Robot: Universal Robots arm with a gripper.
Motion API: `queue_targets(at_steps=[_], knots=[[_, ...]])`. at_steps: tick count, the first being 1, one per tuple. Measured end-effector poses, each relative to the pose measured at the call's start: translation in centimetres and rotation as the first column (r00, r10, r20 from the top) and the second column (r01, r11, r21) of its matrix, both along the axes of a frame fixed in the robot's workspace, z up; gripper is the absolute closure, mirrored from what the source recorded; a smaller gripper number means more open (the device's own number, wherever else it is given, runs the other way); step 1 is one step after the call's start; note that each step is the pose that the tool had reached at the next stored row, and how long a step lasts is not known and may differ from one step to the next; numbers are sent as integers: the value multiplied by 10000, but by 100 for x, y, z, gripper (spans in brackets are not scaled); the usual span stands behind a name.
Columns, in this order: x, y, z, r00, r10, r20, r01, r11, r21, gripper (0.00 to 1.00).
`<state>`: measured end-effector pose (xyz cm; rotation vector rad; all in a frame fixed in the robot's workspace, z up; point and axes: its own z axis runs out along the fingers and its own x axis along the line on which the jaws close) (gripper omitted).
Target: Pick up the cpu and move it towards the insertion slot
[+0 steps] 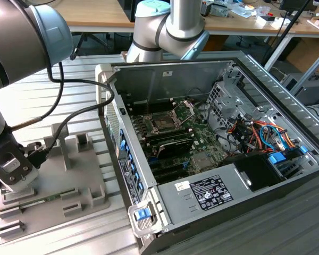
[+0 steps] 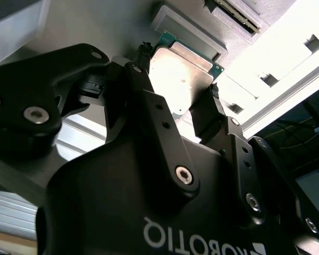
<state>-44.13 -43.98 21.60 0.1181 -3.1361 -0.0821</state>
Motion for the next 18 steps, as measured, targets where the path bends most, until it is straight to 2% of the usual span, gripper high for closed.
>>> queue_targets(at_steps=[18], knots=[[0,0,166,10000,0,0,0,10000,0,45]])
